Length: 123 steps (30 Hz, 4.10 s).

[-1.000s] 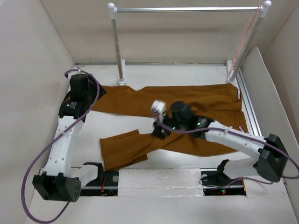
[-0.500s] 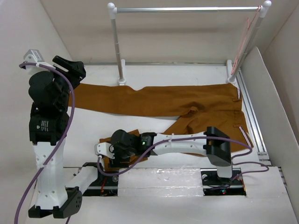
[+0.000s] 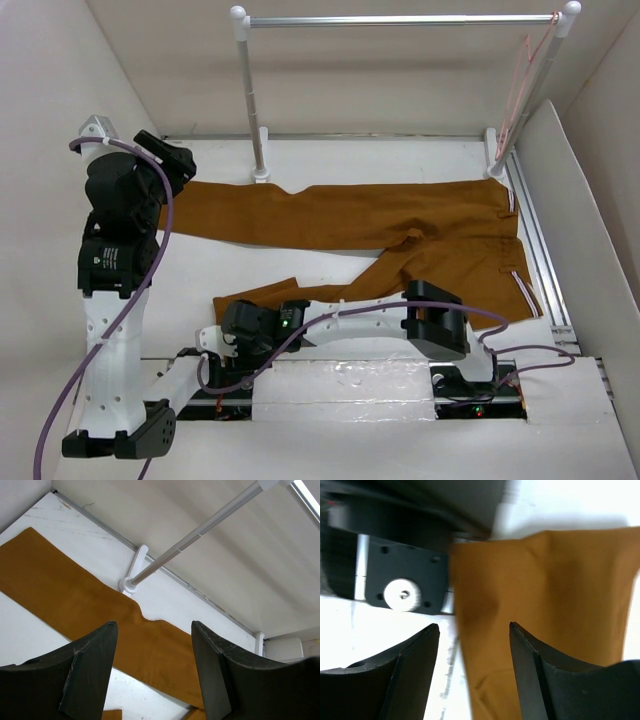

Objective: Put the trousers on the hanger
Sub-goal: Flatten out the trousers at the center of the board.

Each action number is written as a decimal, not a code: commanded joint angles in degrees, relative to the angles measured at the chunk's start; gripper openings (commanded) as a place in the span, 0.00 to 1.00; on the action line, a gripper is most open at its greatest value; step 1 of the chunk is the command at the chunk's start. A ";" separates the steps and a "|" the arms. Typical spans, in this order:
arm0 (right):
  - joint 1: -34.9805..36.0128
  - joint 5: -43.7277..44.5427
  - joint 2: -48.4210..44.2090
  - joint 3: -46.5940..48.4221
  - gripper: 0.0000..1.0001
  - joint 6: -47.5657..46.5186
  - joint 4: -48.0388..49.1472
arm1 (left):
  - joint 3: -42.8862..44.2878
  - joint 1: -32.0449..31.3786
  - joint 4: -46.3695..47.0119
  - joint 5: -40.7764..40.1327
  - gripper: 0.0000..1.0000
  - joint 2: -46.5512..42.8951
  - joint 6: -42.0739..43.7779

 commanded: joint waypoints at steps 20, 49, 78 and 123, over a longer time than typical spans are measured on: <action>2.25 16.33 -2.27 -1.57 0.42 4.29 2.22 | -3.88 0.08 1.86 0.68 0.57 -2.22 1.01; -34.45 10.97 -58.08 -38.92 0.00 20.11 12.78 | -4.75 -2.99 0.27 13.22 0.54 14.57 9.97; -46.97 -33.53 -13.09 14.92 0.00 2.70 -8.28 | 4.91 -4.40 -10.01 -3.29 0.54 12.27 16.48; -66.75 -25.00 -70.57 -42.18 0.46 16.51 -3.65 | -31.31 -60.91 10.38 -9.25 0.50 28.10 -1.71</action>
